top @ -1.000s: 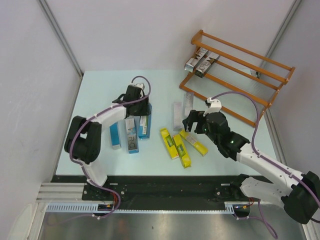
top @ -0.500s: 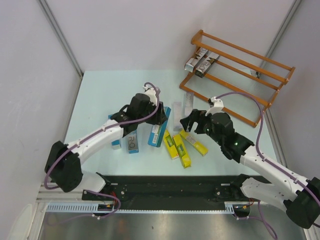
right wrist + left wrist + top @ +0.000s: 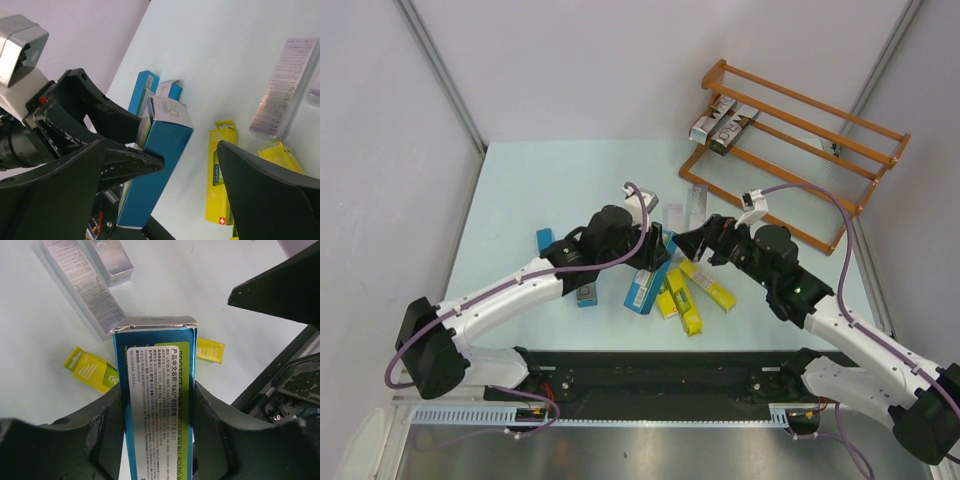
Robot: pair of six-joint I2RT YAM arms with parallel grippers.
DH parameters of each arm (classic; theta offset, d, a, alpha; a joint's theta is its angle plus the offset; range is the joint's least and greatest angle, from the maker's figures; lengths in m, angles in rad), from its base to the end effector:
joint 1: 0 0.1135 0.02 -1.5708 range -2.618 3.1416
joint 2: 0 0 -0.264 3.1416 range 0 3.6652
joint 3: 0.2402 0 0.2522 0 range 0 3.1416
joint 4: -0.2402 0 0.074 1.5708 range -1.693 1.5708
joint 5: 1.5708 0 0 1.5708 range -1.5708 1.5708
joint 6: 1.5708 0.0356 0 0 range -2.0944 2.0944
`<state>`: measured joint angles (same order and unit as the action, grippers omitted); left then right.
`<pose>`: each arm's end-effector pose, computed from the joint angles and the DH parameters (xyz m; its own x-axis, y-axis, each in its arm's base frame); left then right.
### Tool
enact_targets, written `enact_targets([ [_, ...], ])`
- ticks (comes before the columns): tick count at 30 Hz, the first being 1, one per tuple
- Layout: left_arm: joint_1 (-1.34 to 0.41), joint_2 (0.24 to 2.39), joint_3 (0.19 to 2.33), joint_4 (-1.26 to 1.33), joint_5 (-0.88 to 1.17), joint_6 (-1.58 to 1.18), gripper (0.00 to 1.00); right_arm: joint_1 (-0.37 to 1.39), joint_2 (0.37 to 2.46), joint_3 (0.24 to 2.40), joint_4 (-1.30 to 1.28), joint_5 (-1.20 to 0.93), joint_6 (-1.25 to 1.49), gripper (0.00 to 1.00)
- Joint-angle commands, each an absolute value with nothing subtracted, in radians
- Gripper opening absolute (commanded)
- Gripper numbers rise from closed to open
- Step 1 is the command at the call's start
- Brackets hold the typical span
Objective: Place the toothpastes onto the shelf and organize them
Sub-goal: Pick up the toothpaste from the center of the board.
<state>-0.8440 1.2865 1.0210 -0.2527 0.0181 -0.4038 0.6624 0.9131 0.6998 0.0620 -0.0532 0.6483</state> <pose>0.1944 -0.2196 0.3062 -0.6003 0.0840 -0.7953 0.5674 0.7456 -0.3496 0.1715 0.1362 0.3127 -0.4906 0.3821 -0.7832 -0.4508 0.6579 0.6033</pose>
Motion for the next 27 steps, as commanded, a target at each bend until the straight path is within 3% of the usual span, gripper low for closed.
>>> enact_targets([
  [1, -0.88, 1.275, 1.062, -0.235, -0.024, -0.431, 0.5, 0.658, 0.937, 0.695, 0.144, -0.113, 0.684, 1.0],
  [11, -0.931, 1.284, 1.092, -0.236, -0.04, -0.449, 0.5, 0.663, 0.985, 0.689, 0.152, -0.086, 0.693, 0.97],
  [13, -0.943, 1.281, 1.095, -0.236, -0.043, -0.453, 0.5, 0.663, 0.995, 0.687, 0.156, -0.087, 0.699, 0.93],
  [15, -0.95, 1.282, 1.103, -0.239, -0.046, -0.453, 0.5, 0.661, 1.014, 0.684, 0.176, -0.104, 0.704, 0.81],
  [20, -0.968, 1.284, 1.112, -0.242, -0.061, -0.451, 0.51, 0.661, 1.057, 0.681, 0.228, -0.166, 0.724, 0.64],
  [24, -0.969, 1.285, 1.112, -0.244, -0.067, -0.449, 0.51, 0.664, 1.06, 0.68, 0.238, -0.176, 0.73, 0.4],
  [27, -0.969, 1.287, 1.109, -0.252, -0.077, -0.445, 0.52, 0.661, 1.043, 0.678, 0.235, -0.175, 0.732, 0.33],
])
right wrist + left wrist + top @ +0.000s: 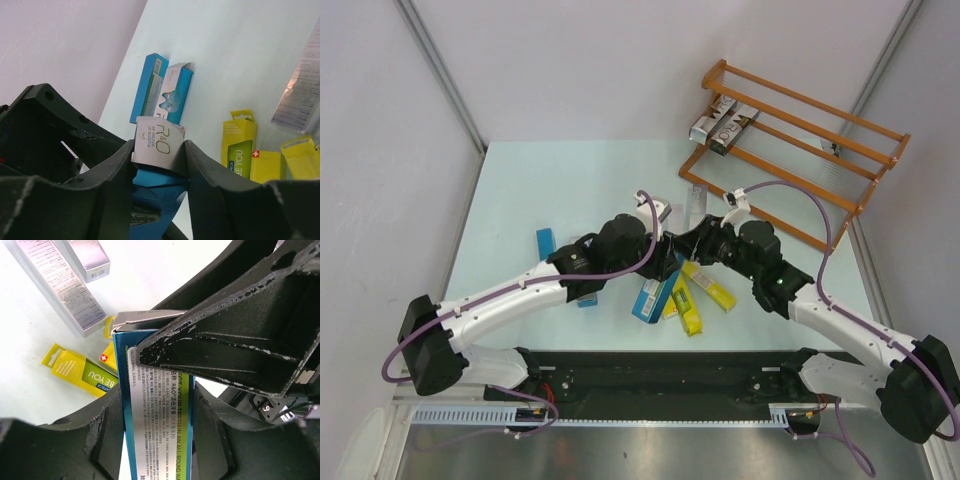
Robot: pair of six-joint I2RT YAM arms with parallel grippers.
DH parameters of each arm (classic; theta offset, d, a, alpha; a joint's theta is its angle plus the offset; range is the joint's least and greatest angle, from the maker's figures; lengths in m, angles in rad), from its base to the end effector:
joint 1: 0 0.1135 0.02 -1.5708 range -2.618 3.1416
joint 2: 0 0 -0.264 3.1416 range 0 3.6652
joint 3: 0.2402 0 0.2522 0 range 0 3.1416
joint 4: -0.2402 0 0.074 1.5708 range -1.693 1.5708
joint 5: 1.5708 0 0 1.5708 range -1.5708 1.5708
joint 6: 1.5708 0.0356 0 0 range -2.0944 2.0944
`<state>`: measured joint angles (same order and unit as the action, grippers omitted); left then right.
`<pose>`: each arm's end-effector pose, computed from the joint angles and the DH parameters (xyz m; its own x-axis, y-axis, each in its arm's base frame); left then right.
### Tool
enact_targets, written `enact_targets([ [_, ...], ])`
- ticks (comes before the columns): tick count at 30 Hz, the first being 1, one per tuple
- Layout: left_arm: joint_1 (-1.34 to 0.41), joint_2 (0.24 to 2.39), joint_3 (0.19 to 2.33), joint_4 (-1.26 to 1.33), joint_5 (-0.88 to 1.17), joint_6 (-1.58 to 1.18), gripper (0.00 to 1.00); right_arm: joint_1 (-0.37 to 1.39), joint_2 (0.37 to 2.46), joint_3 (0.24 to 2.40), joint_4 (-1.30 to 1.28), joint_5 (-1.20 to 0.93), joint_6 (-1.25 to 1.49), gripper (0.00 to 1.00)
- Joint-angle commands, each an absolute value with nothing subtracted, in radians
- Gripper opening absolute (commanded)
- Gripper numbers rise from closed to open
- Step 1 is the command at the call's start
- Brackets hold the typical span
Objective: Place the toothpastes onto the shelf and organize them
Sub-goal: Pick up the toothpaste from the center of the board.
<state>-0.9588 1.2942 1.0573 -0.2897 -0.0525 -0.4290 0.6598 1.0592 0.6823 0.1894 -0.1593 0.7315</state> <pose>0.1709 -0.2402 0.3132 -0.5917 0.1200 -0.7972 0.5995 0.7266 -0.3356 0.1924 0.1564 0.2890 -0.5961 0.3723 -0.7114 -0.4436 0.5858 0.6783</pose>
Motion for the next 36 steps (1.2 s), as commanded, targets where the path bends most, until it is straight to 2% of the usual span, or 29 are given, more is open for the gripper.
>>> enact_targets([
  [1, -0.969, 1.287, 1.109, -0.255, -0.086, -0.445, 0.52, 0.66, 1.031, 0.675, 0.232, -0.17, 0.73, 0.32],
  [6, -0.971, 1.273, 1.095, -0.255, -0.129, -0.442, 0.57, 0.655, 0.993, 0.661, 0.229, -0.152, 0.742, 0.28],
  [9, -0.971, 1.266, 1.101, -0.278, -0.152, -0.44, 0.72, 0.653, 0.966, 0.65, 0.232, -0.135, 0.747, 0.27],
  [10, -0.971, 1.256, 1.109, -0.284, -0.159, -0.439, 0.85, 0.653, 0.959, 0.647, 0.23, -0.12, 0.747, 0.27],
  [12, -0.969, 1.24, 1.117, -0.301, -0.195, -0.44, 0.99, 0.652, 0.928, 0.638, 0.222, -0.101, 0.746, 0.27],
  [18, -0.962, 1.183, 1.134, -0.316, -0.219, -0.433, 1.0, 0.649, 0.761, 0.569, 0.203, 0.062, 0.761, 0.25],
  [23, -0.902, 1.172, 1.109, -0.285, -0.105, -0.462, 1.0, 0.646, 0.602, 0.515, 0.19, 0.153, 0.767, 0.25],
  [26, -0.801, 1.146, 1.054, -0.206, 0.095, -0.508, 1.0, 0.647, 0.509, 0.5, 0.16, 0.204, 0.759, 0.25],
  [30, -0.648, 1.091, 0.925, 0.054, 0.38, -0.621, 1.0, 0.649, 0.394, 0.48, 0.137, 0.271, 0.738, 0.24],
  [36, -0.592, 1.146, 0.822, 0.32, 0.665, -0.805, 1.0, 0.65, 0.206, 0.428, 0.16, 0.333, 0.703, 0.22],
])
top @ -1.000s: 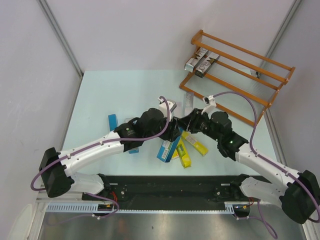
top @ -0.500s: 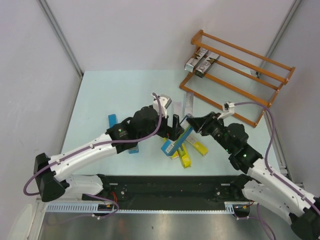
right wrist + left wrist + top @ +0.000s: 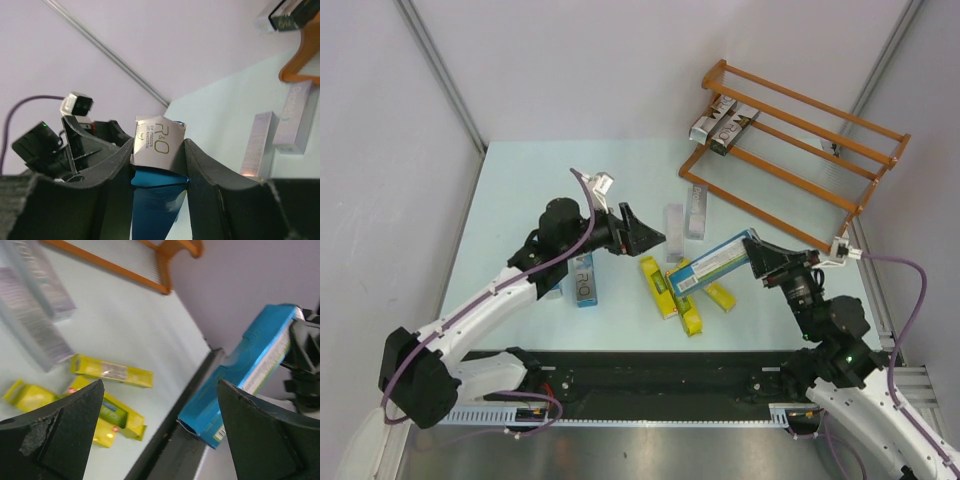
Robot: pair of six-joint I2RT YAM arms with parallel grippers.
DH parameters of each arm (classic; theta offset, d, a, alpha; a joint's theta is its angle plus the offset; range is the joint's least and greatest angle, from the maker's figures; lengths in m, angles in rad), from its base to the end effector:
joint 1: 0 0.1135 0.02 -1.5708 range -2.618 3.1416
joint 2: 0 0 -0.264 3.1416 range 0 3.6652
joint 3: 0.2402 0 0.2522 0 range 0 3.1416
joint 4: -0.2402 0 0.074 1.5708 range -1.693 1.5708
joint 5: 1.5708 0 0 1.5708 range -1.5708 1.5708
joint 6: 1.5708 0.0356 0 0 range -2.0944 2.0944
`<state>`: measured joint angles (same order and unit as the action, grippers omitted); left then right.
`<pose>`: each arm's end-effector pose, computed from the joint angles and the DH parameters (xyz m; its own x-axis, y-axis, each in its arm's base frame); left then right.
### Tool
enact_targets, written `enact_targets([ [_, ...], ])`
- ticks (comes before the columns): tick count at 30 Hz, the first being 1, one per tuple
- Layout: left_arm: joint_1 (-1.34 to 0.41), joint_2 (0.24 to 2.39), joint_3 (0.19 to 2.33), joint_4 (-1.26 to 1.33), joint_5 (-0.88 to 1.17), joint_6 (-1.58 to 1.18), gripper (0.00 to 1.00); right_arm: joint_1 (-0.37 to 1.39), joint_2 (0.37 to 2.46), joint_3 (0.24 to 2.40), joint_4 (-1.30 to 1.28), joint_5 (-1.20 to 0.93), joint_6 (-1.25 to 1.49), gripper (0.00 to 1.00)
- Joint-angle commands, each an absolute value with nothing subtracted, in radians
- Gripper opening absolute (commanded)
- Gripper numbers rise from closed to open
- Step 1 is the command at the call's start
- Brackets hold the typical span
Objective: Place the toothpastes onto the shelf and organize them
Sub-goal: Pick up the toothpaste from the center of the board.
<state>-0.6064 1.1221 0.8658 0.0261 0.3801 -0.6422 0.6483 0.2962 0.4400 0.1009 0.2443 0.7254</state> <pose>0.2077 -0.1601 0.3229 -0.6449 -0.2296 -0.7290 0.5492 0.5241 -0.6509 0.0902 0.0575 0.3113 -0.1201 0.7166 -0.6871 -0.4265 0.5877 0.6875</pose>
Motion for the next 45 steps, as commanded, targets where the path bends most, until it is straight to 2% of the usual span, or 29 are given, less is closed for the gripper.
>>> enact_targets([
  [1, -0.594, 1.169, 0.786, 0.372, 0.692, -0.837, 1.0, 0.65, 0.19, 0.425, 0.16, 0.337, 0.698, 0.22],
  [3, -0.592, 1.192, 0.744, 0.556, 0.759, -0.923, 1.0, 0.65, 0.146, 0.422, 0.163, 0.347, 0.686, 0.22],
  [8, -0.621, 1.219, 0.647, 0.759, 0.77, -0.972, 1.0, 0.649, 0.075, 0.414, 0.195, 0.331, 0.66, 0.22],
  [20, -0.764, 1.348, 0.612, 1.021, 0.753, -1.043, 0.97, 0.649, 0.069, 0.416, 0.226, 0.304, 0.69, 0.22],
  [23, -0.782, 1.391, 0.614, 1.064, 0.747, -1.061, 0.93, 0.649, 0.061, 0.414, 0.225, 0.301, 0.693, 0.22],
  [39, -0.831, 1.482, 0.617, 1.279, 0.739, -1.149, 0.44, 0.649, 0.061, 0.416, 0.219, 0.31, 0.695, 0.22],
  [41, -0.833, 1.482, 0.615, 1.282, 0.738, -1.149, 0.41, 0.649, 0.063, 0.417, 0.218, 0.313, 0.695, 0.25],
  [45, -0.831, 1.476, 0.607, 1.282, 0.736, -1.144, 0.4, 0.647, 0.063, 0.423, 0.19, 0.334, 0.7, 0.44],
])
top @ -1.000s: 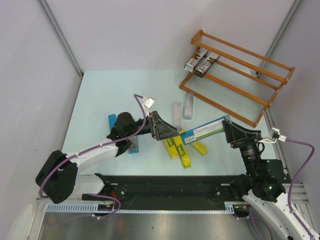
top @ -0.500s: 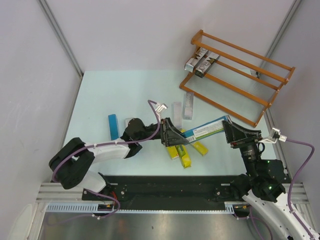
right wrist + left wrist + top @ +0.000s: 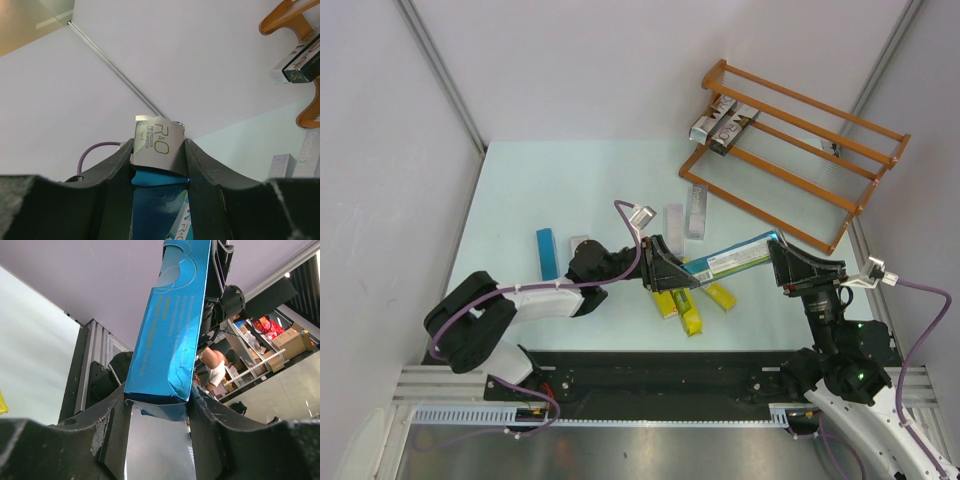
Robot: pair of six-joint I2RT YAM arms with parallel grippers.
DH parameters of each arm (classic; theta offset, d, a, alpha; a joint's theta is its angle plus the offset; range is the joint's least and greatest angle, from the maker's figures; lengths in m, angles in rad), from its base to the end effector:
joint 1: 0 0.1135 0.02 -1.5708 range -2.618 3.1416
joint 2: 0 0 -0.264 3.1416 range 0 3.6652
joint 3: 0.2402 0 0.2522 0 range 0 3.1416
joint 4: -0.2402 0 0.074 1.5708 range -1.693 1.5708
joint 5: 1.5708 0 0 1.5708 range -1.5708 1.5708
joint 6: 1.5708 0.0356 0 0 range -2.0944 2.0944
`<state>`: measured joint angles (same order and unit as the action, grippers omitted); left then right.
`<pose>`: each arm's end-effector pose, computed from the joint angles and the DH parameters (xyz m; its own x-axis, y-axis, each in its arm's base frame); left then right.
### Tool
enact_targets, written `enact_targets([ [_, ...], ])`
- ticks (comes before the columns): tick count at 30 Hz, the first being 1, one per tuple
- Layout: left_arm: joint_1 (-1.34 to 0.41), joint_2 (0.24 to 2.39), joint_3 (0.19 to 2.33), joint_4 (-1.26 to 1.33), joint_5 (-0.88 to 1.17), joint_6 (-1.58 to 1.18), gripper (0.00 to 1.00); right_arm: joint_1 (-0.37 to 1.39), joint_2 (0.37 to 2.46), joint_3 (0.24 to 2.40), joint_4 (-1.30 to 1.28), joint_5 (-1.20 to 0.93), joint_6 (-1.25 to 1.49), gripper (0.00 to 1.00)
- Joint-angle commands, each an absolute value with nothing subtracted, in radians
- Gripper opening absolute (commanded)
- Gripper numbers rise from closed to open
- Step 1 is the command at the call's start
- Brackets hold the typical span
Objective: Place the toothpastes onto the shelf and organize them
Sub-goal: Pick up the toothpaste from the center of the board.
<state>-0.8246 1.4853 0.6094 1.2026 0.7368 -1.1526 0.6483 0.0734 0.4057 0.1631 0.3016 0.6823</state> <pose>0.1830 -0.2332 0.2590 -0.8033 -0.1281 -0.5817 0.5954 -0.2009 -0.7779 0.0572 0.0300 0.3208 0.0619 0.8023 -0.5938 -0.5248 0.5322 0.6644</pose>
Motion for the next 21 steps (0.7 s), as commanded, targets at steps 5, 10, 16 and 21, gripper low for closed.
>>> enact_targets([
  [5, -0.815, 1.436, 0.597, 1.244, 0.721, -1.118, 0.39, 0.649, 0.067, 0.442, 0.137, 0.376, 0.699, 0.66],
  [10, -0.749, 1.375, 0.54, 1.22, 0.706, -1.12, 0.37, 0.649, 0.075, 0.449, 0.094, 0.423, 0.707, 0.79],
  [16, -0.654, 1.252, 0.457, 1.085, 0.695, -1.063, 0.36, 0.647, 0.083, 0.454, 0.071, 0.443, 0.718, 0.87],
  [21, -0.595, 1.151, 0.402, 0.951, 0.667, -1.017, 0.35, 0.647, 0.089, 0.456, 0.06, 0.453, 0.722, 0.89],
])
